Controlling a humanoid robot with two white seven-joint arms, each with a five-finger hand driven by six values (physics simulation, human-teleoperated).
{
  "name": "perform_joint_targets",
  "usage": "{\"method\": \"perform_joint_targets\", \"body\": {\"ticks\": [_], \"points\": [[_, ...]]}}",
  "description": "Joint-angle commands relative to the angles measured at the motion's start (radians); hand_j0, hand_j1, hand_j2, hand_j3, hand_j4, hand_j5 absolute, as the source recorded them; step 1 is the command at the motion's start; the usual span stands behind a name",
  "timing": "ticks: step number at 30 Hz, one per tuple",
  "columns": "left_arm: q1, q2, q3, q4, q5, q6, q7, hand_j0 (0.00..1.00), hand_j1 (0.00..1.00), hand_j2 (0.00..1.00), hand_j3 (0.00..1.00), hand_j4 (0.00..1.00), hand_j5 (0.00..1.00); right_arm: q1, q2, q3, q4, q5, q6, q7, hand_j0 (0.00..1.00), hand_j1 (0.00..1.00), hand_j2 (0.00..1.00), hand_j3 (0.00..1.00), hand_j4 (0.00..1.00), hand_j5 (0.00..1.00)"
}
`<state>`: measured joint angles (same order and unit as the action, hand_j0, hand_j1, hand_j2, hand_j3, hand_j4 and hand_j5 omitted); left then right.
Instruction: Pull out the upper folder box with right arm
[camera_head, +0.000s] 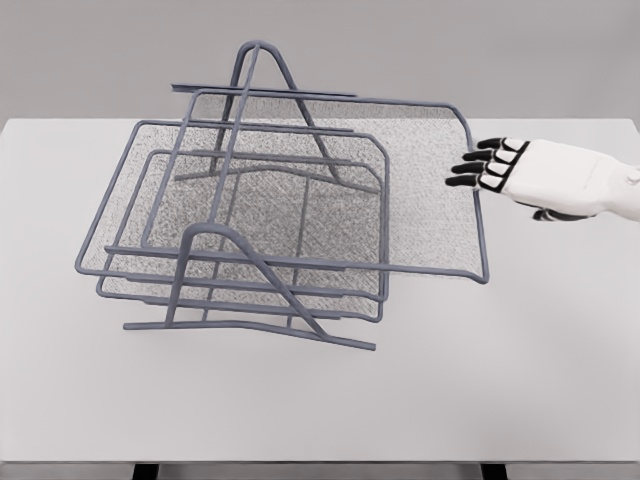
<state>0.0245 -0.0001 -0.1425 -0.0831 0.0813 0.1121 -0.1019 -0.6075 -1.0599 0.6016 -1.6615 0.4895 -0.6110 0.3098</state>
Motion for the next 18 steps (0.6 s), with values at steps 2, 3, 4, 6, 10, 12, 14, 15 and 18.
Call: {"method": "perform_joint_targets", "body": {"ticks": [2, 3, 4, 6, 10, 12, 14, 15, 18], "points": [[0.0, 0.0, 0.0, 0.0, 0.0, 0.0, 0.001, 1.0, 1.0, 1.0, 1.0, 1.0, 1.0, 0.002, -0.006, -0.051, 0.002, -0.023, 0.0, 0.0, 1.0, 1.0, 1.0, 1.0, 1.0, 1.0], [0.0, 0.0, 0.0, 0.0, 0.0, 0.0, -0.001, 1.0, 1.0, 1.0, 1.0, 1.0, 1.0, 0.003, -0.005, -0.059, 0.003, -0.028, 0.0, -0.001, 1.0, 1.0, 1.0, 1.0, 1.0, 1.0], [0.0, 0.0, 0.0, 0.0, 0.0, 0.0, -0.001, 1.0, 1.0, 1.0, 1.0, 1.0, 1.0, 0.008, -0.008, -0.071, 0.005, -0.046, 0.0, -0.001, 1.0, 1.0, 1.0, 1.0, 1.0, 1.0], [0.0, 0.0, 0.0, 0.0, 0.0, 0.0, 0.001, 1.0, 1.0, 1.0, 1.0, 1.0, 1.0, 0.009, -0.009, -0.092, 0.032, -0.129, 0.0, -0.003, 1.0, 1.0, 1.0, 1.0, 1.0, 1.0], [0.0, 0.0, 0.0, 0.0, 0.0, 0.0, -0.001, 1.0, 1.0, 1.0, 1.0, 1.0, 1.0, 0.146, -0.005, -0.287, 0.091, -0.25, 0.0, -0.001, 1.0, 1.0, 1.0, 1.0, 1.0, 1.0], [0.0, 0.0, 0.0, 0.0, 0.0, 0.0, 0.001, 1.0, 1.0, 1.0, 1.0, 1.0, 1.0, 0.15, -0.006, -0.319, 0.098, -0.269, 0.0, -0.002, 1.0, 1.0, 1.0, 1.0, 1.0, 1.0], [0.0, 0.0, 0.0, 0.0, 0.0, 0.0, 0.001, 1.0, 1.0, 1.0, 1.0, 1.0, 1.0, 0.16, -0.008, -0.324, 0.105, -0.289, 0.0, -0.001, 1.0, 1.0, 1.0, 1.0, 1.0, 1.0], [0.0, 0.0, 0.0, 0.0, 0.0, 0.0, -0.001, 1.0, 1.0, 1.0, 1.0, 1.0, 1.0, 0.166, -0.002, -0.324, 0.106, -0.287, 0.0, -0.001, 1.0, 1.0, 1.0, 1.0, 1.0, 1.0], [0.0, 0.0, 0.0, 0.0, 0.0, 0.0, 0.001, 1.0, 1.0, 1.0, 1.0, 1.0, 1.0, 0.198, 0.024, -0.324, 0.106, -0.298, 0.0, -0.001, 1.0, 1.0, 1.0, 1.0, 1.0, 1.0]]}}
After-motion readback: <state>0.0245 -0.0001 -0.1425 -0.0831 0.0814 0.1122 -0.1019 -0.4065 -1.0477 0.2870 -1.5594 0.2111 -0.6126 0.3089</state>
